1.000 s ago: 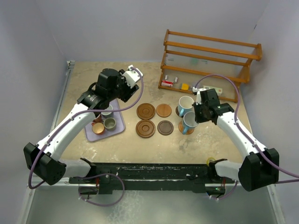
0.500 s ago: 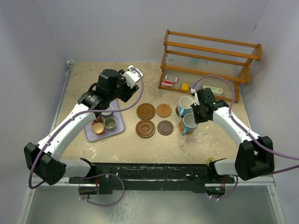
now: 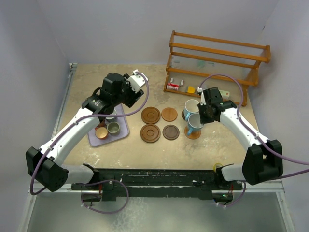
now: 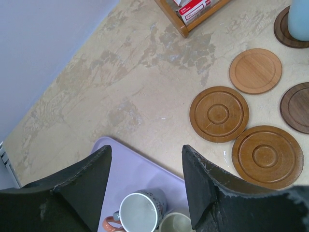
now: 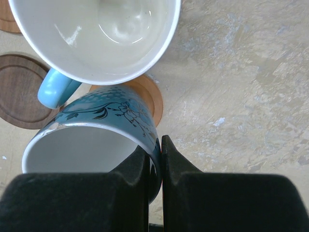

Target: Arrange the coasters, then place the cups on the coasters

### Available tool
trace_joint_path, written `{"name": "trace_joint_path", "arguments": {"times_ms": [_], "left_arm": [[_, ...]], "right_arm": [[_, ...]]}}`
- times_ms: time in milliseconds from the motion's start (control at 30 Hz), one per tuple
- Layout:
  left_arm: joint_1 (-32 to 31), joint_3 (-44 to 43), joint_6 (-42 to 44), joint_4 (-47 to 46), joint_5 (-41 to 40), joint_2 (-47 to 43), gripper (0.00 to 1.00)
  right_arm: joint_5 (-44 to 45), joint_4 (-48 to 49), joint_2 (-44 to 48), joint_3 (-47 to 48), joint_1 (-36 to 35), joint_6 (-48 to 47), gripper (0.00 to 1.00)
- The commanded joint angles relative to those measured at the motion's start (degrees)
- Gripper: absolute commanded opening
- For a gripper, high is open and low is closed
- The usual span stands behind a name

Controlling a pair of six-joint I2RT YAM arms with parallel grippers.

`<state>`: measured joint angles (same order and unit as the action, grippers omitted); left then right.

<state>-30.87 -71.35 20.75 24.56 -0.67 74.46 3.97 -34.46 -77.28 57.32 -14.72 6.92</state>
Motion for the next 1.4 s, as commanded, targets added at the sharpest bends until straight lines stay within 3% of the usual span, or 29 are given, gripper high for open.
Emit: {"name": "trace_joint_path", "arguments": {"times_ms": [0,400,1367], "left_arm": [[0.20,0.27,0.43,-3.00,0.93,-1.47,0.58],[0.23,-1.30,0.34,-1.72,1.54,-0.58,0.58],[0.37,-1.45,0.87,-0.98,0.94,-0.61,0.59]], "right_arm": [[-0.11,0.05,-0.84,2.97,-0.04,1.03,0.00],[2.93,0.93,-1.30,2.11,0.00,0.75,0.00],[-0.23,1.59,-0.33,0.51,-0.04,0.29,0.00]]}}
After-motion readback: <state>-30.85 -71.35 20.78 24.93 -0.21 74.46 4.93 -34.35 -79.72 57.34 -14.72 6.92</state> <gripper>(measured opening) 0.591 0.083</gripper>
